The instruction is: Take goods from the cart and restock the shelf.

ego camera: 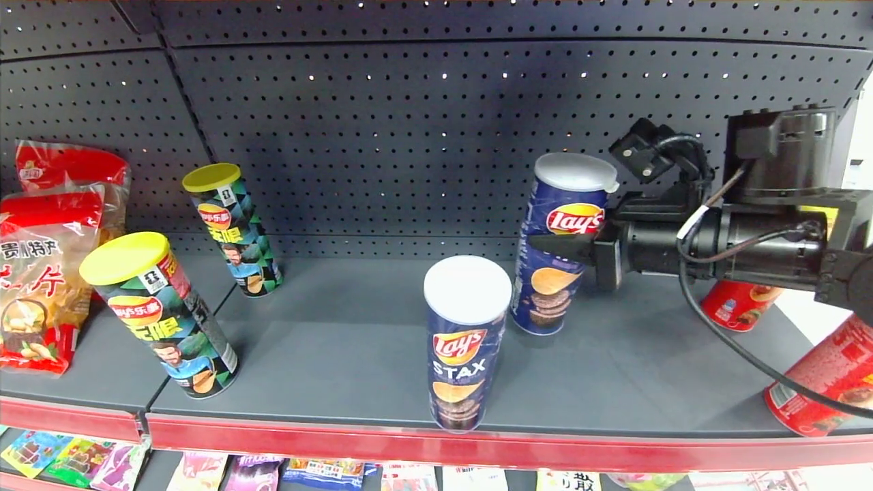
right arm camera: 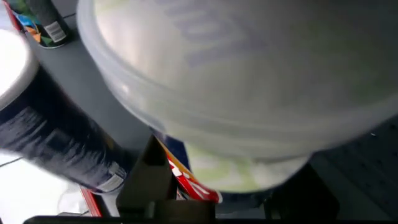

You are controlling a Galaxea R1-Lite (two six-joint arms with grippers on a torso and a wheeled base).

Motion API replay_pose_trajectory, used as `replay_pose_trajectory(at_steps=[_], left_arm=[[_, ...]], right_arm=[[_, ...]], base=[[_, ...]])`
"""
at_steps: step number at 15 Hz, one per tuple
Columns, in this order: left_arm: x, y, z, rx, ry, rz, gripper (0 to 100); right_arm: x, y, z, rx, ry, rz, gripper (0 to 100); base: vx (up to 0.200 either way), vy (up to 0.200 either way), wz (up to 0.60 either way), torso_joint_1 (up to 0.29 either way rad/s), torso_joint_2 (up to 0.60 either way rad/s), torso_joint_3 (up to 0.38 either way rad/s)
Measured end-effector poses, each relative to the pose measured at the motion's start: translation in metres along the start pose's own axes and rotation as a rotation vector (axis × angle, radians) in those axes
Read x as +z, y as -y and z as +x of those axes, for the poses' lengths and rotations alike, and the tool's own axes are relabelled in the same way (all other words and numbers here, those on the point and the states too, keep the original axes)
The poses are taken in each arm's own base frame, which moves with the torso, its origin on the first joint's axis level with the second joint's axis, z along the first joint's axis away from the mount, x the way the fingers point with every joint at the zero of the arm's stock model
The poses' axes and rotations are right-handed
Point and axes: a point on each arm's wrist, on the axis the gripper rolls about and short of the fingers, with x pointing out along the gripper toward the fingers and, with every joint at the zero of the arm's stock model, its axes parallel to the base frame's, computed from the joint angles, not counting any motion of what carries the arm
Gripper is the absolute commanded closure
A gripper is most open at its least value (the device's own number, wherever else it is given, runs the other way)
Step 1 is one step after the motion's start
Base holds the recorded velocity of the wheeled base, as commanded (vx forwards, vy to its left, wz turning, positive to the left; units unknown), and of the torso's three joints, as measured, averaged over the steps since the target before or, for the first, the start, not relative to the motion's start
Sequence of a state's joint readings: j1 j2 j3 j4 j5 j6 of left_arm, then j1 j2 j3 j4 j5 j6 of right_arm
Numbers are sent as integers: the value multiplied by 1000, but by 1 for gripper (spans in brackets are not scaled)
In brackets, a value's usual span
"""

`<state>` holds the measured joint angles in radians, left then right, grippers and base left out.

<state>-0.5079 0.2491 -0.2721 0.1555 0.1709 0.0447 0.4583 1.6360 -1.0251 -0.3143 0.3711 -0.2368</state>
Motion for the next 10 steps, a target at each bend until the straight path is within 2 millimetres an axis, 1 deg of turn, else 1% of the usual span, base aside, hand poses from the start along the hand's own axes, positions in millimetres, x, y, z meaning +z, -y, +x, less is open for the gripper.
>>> replay_pose_trajectory(at_steps=[6, 10], left_arm=[[-1, 0, 1, 8, -7, 0, 0], [-2, 0, 1, 8, -11, 0, 0]], right_arm=[[4, -7, 36, 60, -1, -12, 100], [2, -7, 56, 76, 0, -19, 100]], base=[[0, 0, 0, 0, 0, 0], [0, 0, 0, 0, 0, 0]])
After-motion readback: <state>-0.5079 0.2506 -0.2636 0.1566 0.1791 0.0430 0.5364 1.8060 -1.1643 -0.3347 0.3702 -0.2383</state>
